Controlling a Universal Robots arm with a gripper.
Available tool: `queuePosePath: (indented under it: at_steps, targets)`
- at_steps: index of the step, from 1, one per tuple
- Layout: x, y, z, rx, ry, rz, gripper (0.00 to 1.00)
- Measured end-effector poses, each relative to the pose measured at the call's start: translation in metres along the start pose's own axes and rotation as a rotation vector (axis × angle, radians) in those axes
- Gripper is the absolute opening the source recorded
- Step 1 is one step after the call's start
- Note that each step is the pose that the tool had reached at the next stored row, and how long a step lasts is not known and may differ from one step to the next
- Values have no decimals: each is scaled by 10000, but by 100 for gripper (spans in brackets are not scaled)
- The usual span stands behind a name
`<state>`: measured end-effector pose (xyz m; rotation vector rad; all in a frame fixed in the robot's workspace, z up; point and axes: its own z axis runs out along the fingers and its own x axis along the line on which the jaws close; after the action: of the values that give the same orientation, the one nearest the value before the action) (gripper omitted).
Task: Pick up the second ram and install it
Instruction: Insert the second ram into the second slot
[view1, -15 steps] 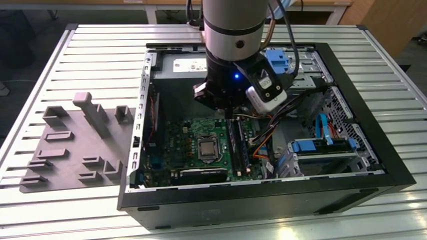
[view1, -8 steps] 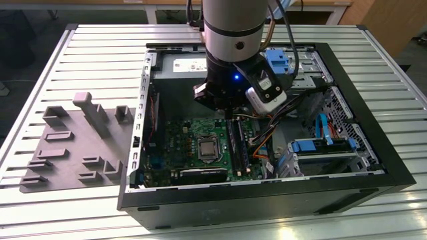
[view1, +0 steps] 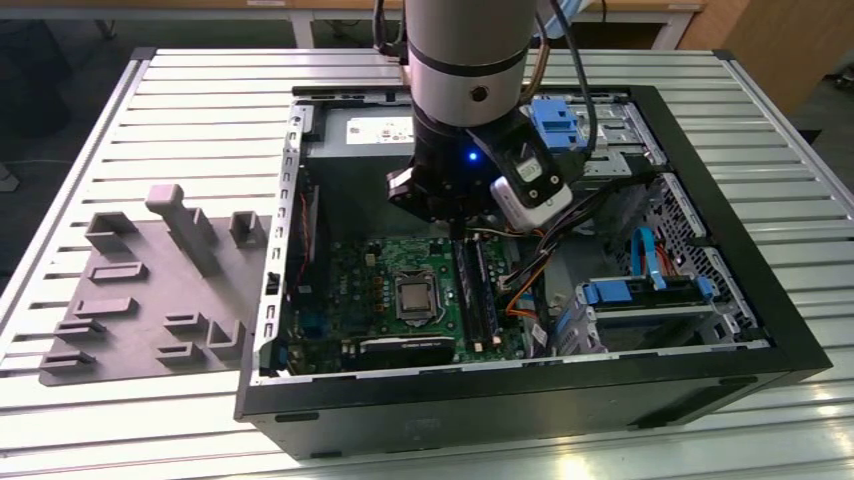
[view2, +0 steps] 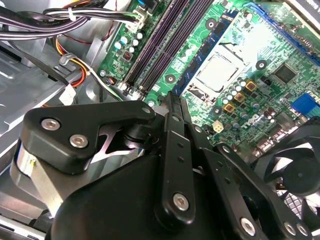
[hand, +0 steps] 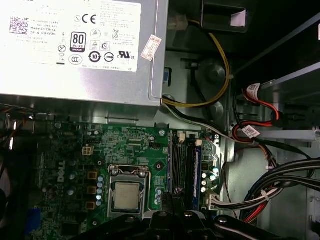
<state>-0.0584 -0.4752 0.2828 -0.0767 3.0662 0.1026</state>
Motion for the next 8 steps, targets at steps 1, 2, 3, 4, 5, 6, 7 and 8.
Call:
queuePosePath:
  at_steps: [1, 2, 3, 4, 5, 6, 7, 8]
  targets:
    - [-2, 0, 2, 1, 0, 9, 12]
    - [-6, 0, 4, 2, -1, 22, 12]
    - [-9, -1, 6, 2, -2, 34, 12]
    - [-10, -1, 6, 3, -3, 46, 12]
    - [-10, -1, 8, 4, -3, 56, 12]
    - [-11, -1, 9, 5, -4, 65, 12]
    - [-11, -1, 10, 5, -5, 71, 12]
    - [-12, -1, 12, 6, -5, 77, 12]
